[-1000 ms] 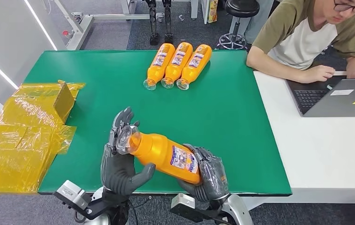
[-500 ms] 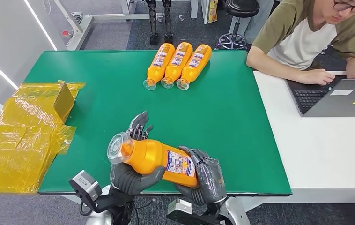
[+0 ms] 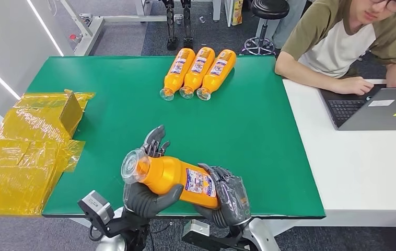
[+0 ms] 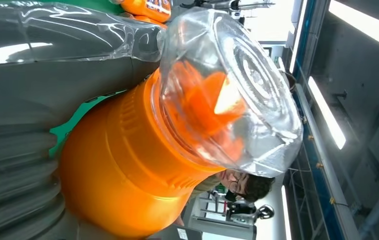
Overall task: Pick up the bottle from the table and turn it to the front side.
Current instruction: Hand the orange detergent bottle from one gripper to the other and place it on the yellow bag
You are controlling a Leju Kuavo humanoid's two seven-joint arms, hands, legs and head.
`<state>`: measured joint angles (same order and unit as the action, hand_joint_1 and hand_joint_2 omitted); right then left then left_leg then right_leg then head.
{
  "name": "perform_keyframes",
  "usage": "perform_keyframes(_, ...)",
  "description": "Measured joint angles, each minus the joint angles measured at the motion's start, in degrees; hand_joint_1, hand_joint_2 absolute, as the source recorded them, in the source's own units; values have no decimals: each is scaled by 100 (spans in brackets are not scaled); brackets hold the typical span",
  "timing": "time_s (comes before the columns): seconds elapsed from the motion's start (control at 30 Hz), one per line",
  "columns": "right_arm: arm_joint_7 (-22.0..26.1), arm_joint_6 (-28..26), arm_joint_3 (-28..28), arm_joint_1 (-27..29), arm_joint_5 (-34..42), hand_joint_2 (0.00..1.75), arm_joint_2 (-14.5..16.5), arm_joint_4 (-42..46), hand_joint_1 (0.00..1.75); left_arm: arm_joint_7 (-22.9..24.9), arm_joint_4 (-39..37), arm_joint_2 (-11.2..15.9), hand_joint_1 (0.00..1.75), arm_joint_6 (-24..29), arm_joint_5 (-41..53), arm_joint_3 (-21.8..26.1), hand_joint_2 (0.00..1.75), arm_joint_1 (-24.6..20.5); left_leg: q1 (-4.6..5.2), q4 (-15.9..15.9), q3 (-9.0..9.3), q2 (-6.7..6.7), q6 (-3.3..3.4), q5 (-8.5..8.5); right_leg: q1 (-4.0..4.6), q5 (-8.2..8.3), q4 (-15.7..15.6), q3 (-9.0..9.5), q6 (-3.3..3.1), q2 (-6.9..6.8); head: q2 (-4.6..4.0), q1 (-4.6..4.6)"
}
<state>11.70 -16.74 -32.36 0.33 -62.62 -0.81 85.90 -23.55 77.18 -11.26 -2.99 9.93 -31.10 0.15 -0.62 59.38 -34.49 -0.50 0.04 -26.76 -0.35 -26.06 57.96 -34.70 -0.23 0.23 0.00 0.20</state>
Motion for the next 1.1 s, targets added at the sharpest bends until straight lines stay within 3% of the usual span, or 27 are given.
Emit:
perform_keyframes(0.53, -363, -11, -3, 0, -753, 175, 67, 21, 169, 16, 0, -29, 175, -156, 36, 0, 175, 67, 0, 0, 0, 0, 0, 0, 0, 0, 0, -1, 0, 0, 0, 0)
perform_keyframes(0.57, -406, -12, -3, 2, -839, 175, 78, 28, 161, 18, 0, -35, 175, -157, 36, 0, 175, 67, 0, 0, 0, 1, 0, 0, 0, 0, 0, -1, 0, 0, 0, 0)
perform_keyframes(0.7, -550, -15, -3, 9, -1122, 175, 123, 45, 5, 19, 0, -48, 175, -161, 43, 0, 175, 68, 0, 0, 0, 1, 0, 0, 0, 0, 0, -1, 0, 0, 0, 0)
perform_keyframes(0.93, -536, -161, -2, 130, -1145, 175, 193, 45, 0, 105, 2, -57, 175, -12, 208, 0, 175, 64, 0, 0, 0, 0, 0, -1, 0, -1, 0, -1, -1, 0, 0, -1)
perform_keyframes(1.1, -41, -538, 2, 315, 217, 175, 289, 208, 0, 271, 17, -69, 175, 906, 766, 8, 175, 60, -1, -1, -1, 0, -1, -2, 1, -2, 0, -1, -2, 0, 0, 0)
